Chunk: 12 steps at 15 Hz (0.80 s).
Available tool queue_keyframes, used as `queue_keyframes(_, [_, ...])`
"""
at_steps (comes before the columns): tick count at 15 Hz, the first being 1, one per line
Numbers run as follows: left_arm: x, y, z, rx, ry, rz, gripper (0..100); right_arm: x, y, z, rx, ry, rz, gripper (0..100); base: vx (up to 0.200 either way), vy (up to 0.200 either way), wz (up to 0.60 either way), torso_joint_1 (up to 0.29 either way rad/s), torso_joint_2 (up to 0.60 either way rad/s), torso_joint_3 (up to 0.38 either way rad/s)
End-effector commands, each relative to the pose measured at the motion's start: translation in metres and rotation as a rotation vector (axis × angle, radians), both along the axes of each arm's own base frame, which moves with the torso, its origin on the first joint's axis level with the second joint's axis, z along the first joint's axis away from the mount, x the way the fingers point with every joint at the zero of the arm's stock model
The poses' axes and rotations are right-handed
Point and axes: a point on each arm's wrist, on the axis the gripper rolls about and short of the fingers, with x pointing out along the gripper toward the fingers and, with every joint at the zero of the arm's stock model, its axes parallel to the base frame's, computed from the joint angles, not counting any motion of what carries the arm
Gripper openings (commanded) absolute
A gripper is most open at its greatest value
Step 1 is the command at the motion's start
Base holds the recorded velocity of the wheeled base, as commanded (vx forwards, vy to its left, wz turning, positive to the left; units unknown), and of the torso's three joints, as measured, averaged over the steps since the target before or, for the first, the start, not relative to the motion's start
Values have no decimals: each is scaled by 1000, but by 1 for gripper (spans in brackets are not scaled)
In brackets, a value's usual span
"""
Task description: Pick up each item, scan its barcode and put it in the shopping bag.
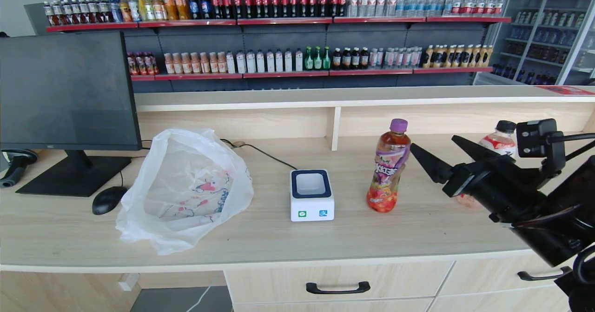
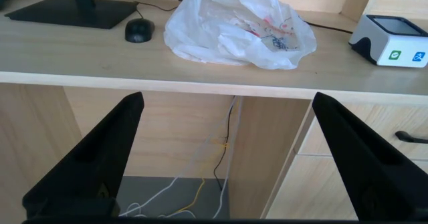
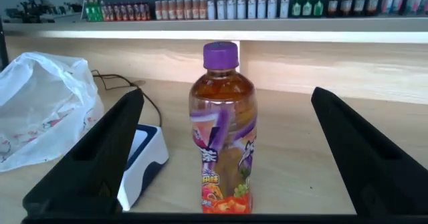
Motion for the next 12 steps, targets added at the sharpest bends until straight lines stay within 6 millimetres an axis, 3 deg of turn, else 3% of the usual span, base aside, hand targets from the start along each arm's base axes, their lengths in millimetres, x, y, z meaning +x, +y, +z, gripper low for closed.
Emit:
queue_keyframes(1, [0,0,0,0,-1,-1,100,0,3,-17,-20,72,11,100,0,0,0,0,0,0])
queue_keyframes(8, [0,0,0,0,-1,1,100,-9,7,-44,-83,185,36,100,0,0,0,0,0,0])
queue_keyframes(11, [0,0,0,0,-1,1,100,-21,41,-47,-66,204,182,100,0,0,0,0,0,0])
queue_keyframes(12, [0,0,0,0,-1,1,100,-19,43,-49,-68,208,187,100,0,0,0,0,0,0])
